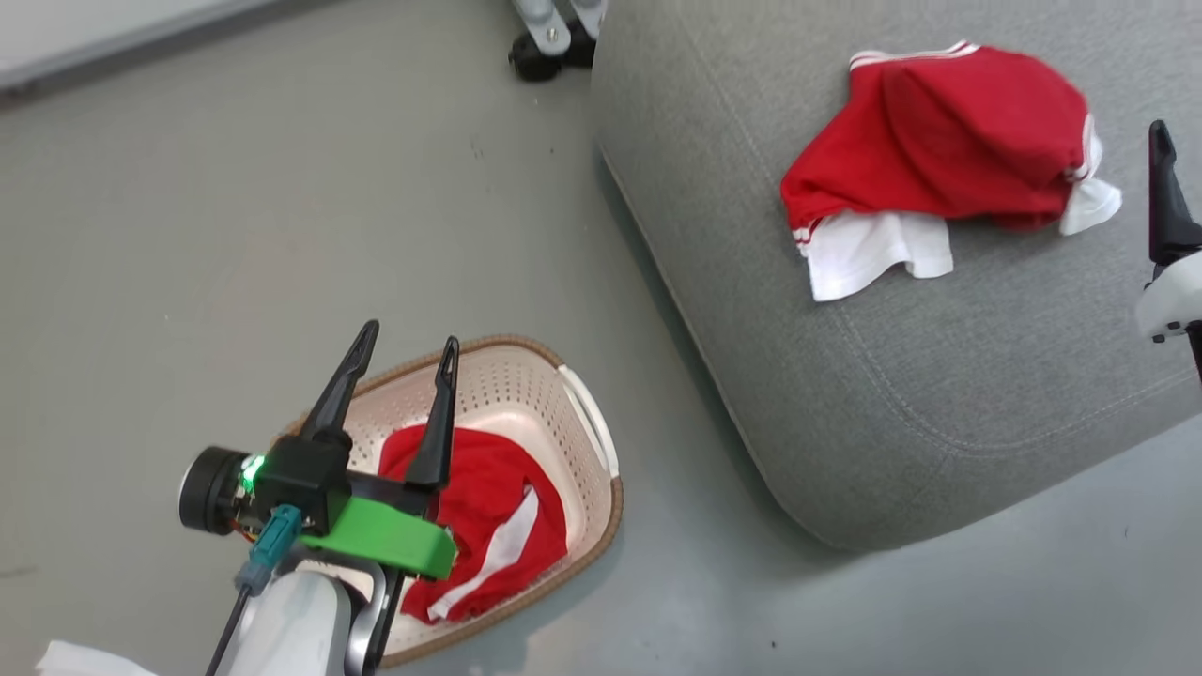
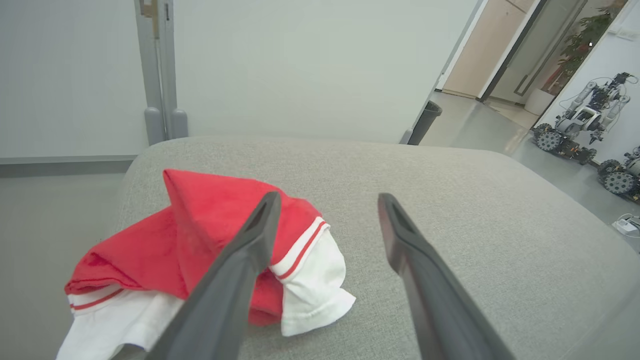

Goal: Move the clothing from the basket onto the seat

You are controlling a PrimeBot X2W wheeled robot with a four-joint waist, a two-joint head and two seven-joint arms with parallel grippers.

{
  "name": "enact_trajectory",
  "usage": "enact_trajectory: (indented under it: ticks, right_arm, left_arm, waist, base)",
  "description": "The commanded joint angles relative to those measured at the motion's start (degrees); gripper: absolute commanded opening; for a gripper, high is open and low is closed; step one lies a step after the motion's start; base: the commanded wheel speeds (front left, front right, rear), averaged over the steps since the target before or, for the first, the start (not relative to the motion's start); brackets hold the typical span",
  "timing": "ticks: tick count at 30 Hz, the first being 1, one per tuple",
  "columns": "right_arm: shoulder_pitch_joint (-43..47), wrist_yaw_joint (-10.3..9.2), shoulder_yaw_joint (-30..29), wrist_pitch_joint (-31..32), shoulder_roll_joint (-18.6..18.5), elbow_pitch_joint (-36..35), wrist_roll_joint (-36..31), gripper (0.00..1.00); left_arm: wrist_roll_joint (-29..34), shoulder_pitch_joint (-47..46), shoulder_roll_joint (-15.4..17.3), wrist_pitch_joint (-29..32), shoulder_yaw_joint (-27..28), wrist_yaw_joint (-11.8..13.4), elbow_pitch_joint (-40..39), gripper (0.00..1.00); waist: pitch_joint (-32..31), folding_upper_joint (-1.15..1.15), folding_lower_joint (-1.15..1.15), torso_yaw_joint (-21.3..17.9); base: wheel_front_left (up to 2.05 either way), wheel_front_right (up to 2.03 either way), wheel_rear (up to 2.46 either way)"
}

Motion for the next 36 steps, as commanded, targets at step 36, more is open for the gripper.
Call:
enact_trajectory:
  ticks: [36]
  right_arm:
    - [31.4, -0.08, -6.6, -0.2, 14.7, -46.8, 3.2, 1.00]
  left_arm:
    - [-2.7, 10.5, -2.1, 0.0, 3.7, 1.1, -1.2, 1.00]
  waist:
    - [-18.6, 0.00, 0.00, 10.8]
  base:
    - [0.00, 0.00, 0.00]
